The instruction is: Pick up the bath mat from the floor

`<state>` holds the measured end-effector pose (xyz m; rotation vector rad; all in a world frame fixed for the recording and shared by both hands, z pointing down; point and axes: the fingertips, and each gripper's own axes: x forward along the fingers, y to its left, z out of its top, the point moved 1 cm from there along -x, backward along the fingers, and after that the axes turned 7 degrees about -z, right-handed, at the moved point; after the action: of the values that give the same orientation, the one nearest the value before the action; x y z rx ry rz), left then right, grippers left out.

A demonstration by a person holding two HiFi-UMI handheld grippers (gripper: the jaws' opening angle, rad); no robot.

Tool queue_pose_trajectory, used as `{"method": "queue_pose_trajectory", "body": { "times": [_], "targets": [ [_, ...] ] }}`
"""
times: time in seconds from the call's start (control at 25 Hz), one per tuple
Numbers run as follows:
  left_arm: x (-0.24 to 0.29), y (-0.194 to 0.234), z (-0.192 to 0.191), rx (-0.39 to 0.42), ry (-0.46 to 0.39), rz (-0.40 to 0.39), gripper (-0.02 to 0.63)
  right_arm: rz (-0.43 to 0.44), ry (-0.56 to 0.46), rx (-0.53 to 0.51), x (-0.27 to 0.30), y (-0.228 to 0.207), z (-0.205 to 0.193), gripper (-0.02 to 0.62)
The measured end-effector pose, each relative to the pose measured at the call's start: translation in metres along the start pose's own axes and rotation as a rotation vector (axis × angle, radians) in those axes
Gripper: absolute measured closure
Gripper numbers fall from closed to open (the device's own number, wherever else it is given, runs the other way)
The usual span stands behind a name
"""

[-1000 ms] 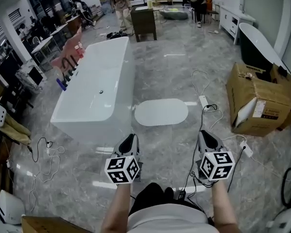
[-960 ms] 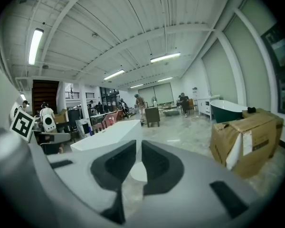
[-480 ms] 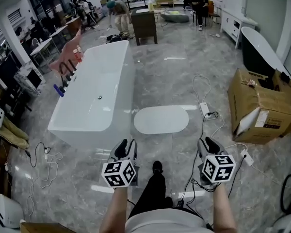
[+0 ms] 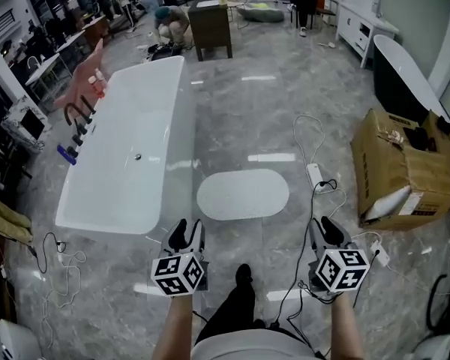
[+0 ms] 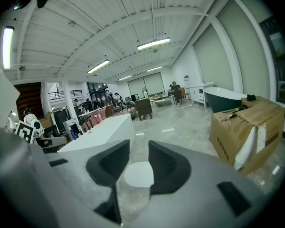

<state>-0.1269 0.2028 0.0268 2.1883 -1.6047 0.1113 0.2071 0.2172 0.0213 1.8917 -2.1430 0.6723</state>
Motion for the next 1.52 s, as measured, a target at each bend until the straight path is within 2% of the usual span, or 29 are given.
{"method": "queue_pose_trajectory", "body": {
  "times": [0.2, 0.4, 0.64, 1.0, 1.24, 1.52],
  "targets": [
    [0.06, 0.035, 0.018, -0.004, 0.037, -0.007, 0.423, -0.019, 0.056, 0.011, 0.067, 0.008, 0.014, 0.485],
    [0.1, 0.061, 0.025, -0.028, 0.06, -0.009, 0.423, -0.056, 0.074, 0.0, 0.106, 0.01, 0.03, 0.485],
    [0.135, 0.085, 0.019, -0.052, 0.085, 0.01, 0.409, -0.068, 0.102, -0.017, 0.148, 0.006, 0.039, 0.485],
    [0.186, 0.124, -0.007, -0.063, 0.126, 0.091, 0.383, -0.015, 0.151, -0.062, 0.245, 0.004, 0.031, 0.485],
    [0.234, 0.176, -0.061, -0.091, 0.151, 0.181, 0.373, 0.062, 0.206, -0.07, 0.352, 0.001, -0.017, 0.485],
    [0.287, 0.245, -0.173, -0.127, 0.173, 0.281, 0.367, 0.18, 0.289, -0.147, 0.473, 0.008, -0.133, 0.485]
  ]
}}
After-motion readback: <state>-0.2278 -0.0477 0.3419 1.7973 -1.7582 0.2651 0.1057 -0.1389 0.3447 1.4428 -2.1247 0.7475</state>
